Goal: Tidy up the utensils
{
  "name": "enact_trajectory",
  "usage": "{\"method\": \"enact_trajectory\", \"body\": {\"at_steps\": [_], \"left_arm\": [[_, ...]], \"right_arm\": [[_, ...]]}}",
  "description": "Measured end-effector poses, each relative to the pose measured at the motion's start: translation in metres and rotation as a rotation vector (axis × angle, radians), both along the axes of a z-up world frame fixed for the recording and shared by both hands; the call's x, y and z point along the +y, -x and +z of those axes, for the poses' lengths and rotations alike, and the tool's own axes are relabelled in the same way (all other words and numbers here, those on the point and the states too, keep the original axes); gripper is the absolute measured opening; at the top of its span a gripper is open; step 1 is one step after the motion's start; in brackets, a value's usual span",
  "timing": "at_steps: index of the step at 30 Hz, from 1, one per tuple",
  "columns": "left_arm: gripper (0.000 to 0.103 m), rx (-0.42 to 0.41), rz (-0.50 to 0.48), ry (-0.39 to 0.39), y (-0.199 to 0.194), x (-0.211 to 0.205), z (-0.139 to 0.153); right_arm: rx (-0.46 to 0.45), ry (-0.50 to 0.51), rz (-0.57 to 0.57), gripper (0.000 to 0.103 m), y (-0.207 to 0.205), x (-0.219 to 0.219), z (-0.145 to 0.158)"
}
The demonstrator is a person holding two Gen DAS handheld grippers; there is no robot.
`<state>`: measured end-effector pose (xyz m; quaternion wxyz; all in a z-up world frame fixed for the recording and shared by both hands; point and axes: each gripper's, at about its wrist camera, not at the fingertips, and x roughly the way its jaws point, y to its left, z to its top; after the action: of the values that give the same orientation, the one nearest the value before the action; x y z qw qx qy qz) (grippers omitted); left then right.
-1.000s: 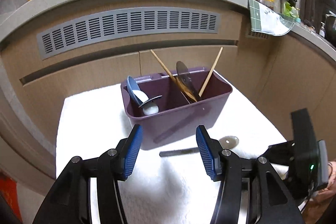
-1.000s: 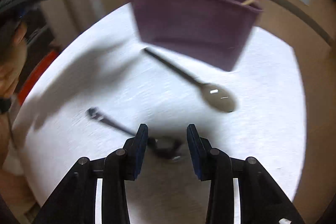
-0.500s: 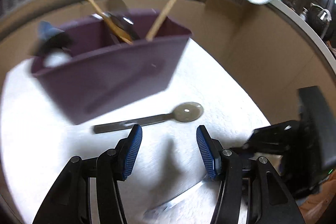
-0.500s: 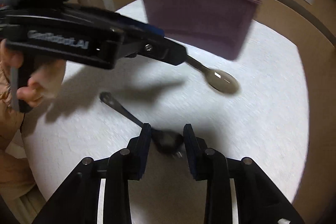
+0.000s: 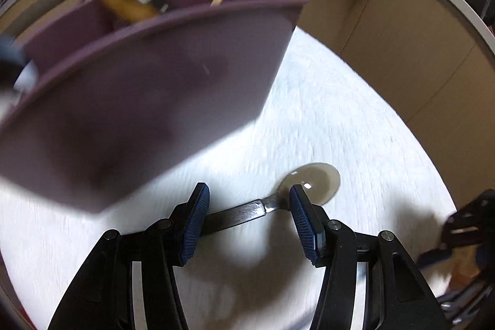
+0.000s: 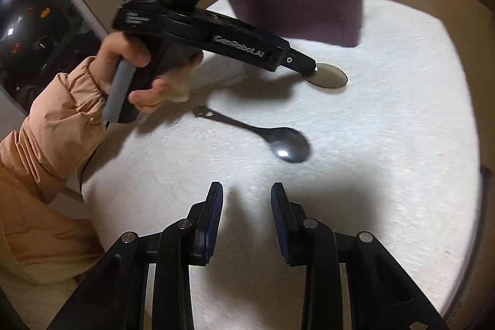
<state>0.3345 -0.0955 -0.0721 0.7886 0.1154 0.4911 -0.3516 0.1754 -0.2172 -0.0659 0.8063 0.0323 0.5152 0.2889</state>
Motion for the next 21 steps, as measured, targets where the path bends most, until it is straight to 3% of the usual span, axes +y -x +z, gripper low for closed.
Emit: {"method": "enact_trajectory", "body": {"at_steps": [11,19,21], "left_arm": [[0.055,0.103,0.06,0.034,0.065,0.069,0.001],[0.055,0.142,0.016,0.086,0.091,0.06,-0.002],[0.055,0.107,0.015,0.069,0.096,0.058,-0.002]], "right_arm": [[0.084,-0.014,-0.218,0.031,-0.066,0.003,-0.009],[-0.012,0.133,-0.25,0.034,-0.104,0.02,-0.005],[-0.043,0.185,-0.274,0.043,-0.111,0.012,-0.003]]}}
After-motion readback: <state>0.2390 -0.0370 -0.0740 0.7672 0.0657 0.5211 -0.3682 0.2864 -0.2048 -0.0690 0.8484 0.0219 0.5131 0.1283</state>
